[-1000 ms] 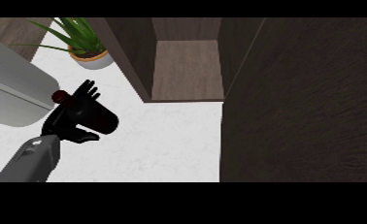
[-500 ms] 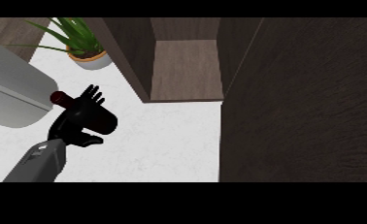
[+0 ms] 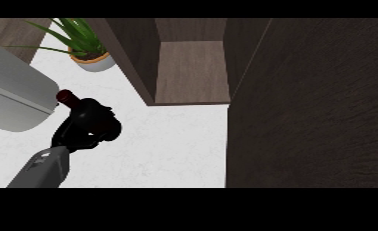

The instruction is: Pick up the wine, place it into the cabinet and close the cabinet

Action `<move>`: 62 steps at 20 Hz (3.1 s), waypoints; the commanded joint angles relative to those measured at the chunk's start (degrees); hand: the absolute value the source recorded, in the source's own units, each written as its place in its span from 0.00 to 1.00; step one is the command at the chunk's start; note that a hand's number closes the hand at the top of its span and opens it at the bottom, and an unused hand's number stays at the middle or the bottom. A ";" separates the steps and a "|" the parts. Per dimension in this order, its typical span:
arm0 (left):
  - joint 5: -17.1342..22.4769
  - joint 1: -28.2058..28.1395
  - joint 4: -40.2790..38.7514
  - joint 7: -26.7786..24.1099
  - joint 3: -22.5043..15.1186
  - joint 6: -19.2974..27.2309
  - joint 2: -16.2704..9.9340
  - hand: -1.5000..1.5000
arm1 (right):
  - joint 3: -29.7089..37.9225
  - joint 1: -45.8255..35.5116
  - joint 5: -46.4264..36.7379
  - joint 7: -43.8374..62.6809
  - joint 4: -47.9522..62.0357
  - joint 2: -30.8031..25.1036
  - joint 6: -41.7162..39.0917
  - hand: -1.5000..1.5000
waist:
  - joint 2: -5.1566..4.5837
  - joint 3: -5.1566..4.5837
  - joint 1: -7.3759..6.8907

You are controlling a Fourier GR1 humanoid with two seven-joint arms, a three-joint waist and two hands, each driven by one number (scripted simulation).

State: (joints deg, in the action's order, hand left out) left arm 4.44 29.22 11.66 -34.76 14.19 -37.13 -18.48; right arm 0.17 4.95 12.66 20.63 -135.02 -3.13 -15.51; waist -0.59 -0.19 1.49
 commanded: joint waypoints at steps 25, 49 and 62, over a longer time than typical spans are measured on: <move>4.05 -27.43 26.98 -19.00 -3.81 8.94 13.95 1.00 | 1.46 1.07 -0.99 -0.88 1.52 0.27 0.03 0.00 | 0.78 0.26 -2.15; 16.00 -39.17 93.84 22.77 -26.51 38.94 18.47 1.00 | 1.91 -2.24 0.16 1.43 1.48 0.21 1.29 0.00 | 0.65 0.22 -1.41; 14.23 -16.90 77.96 19.56 -32.93 57.20 18.48 1.00 | 1.69 -1.27 -1.18 -1.48 4.77 0.97 -0.06 0.00 | 0.53 0.19 -1.09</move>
State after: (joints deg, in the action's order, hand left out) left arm 19.84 5.98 94.96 -12.05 -15.87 13.55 -0.02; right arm 3.05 4.93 13.45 19.67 -132.04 -3.10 -16.38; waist 0.00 0.01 0.32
